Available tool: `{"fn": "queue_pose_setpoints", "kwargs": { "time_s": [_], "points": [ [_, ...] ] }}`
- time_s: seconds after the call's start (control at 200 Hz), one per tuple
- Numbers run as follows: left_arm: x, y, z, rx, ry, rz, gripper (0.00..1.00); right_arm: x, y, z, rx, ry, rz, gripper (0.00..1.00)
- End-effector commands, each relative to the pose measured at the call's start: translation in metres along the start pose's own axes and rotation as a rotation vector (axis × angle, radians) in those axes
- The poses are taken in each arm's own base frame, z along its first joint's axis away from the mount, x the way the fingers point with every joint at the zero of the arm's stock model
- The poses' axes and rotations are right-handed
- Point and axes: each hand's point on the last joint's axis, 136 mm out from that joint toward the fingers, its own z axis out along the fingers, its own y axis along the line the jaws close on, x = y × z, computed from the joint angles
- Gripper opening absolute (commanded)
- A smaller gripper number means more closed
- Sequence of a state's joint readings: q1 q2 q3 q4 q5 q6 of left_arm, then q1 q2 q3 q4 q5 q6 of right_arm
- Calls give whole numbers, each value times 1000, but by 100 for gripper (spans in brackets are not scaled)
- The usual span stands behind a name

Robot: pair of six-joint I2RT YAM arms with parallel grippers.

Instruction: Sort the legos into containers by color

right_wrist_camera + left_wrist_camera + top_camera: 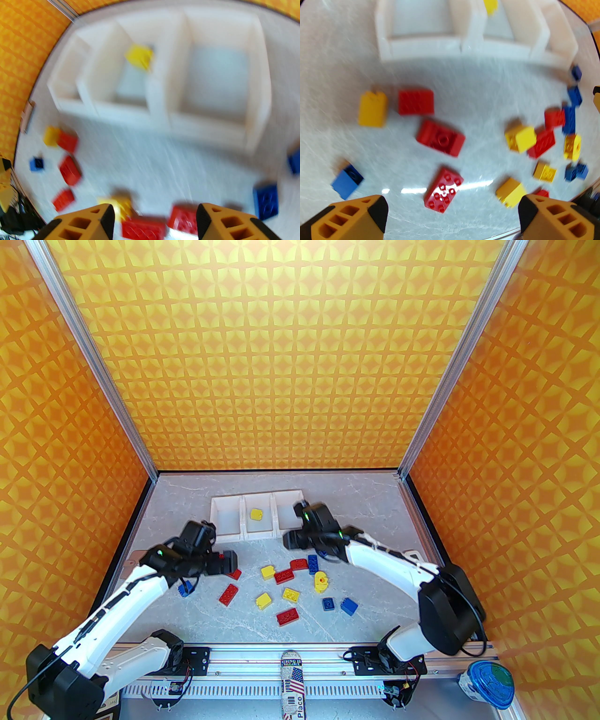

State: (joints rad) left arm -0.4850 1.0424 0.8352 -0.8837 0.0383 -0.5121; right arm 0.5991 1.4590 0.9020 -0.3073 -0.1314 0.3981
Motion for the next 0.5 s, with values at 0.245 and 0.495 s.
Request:
{"fn": "queue_pose_setpoints", "kwargs": {
  "time_s": [0.245,0.495],
  "points": [
    [31,6,39,42,-45,-59,93,37,-16,-35,-33,-144,46,62],
    [39,-2,54,27,10,9,91,45,-22,-54,-14,-171,48,63]
  ]
}}
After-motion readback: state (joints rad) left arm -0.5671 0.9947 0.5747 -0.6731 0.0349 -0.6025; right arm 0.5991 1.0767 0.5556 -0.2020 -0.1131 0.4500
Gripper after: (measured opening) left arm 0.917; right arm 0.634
